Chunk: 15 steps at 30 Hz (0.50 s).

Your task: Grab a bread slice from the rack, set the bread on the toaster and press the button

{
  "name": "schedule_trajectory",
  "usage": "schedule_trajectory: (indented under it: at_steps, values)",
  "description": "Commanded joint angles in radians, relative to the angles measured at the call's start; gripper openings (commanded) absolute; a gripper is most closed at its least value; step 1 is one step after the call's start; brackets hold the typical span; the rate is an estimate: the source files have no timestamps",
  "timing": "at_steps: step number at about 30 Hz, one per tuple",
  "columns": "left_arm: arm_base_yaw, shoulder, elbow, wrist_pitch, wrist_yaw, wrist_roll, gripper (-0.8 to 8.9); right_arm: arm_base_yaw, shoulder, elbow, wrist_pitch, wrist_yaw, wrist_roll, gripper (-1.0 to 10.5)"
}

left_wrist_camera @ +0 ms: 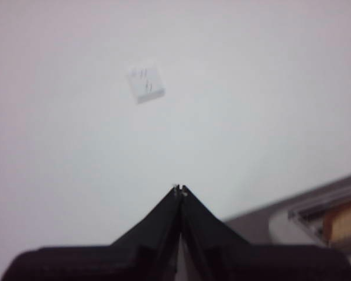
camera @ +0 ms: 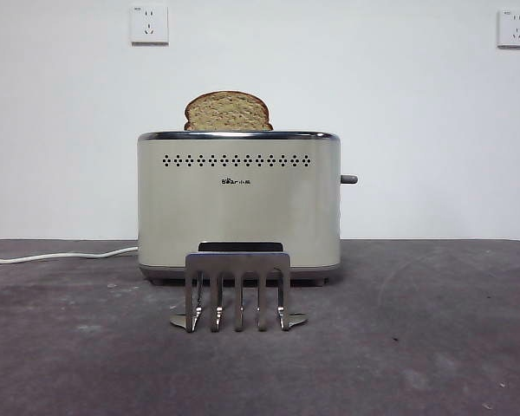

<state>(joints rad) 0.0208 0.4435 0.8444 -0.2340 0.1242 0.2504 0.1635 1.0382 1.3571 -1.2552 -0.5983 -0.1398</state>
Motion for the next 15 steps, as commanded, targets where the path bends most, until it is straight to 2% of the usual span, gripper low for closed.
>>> schedule_trajectory:
  at_steps: [1,8,15]
  values:
    - [0.018,-0.098,-0.183,0.045,-0.003,-0.019,-0.04,0.002,0.0,-0.009,0.006,0.003,-0.008,0.0]
    - [0.027,-0.255,-0.482,0.107,-0.021,-0.05,-0.03,0.002,0.0,-0.009,0.006,0.003,-0.008,0.0]
    - [0.027,-0.349,-0.657,0.106,-0.021,-0.05,-0.03,0.002,0.0,-0.009,0.006,0.003,-0.008,0.0]
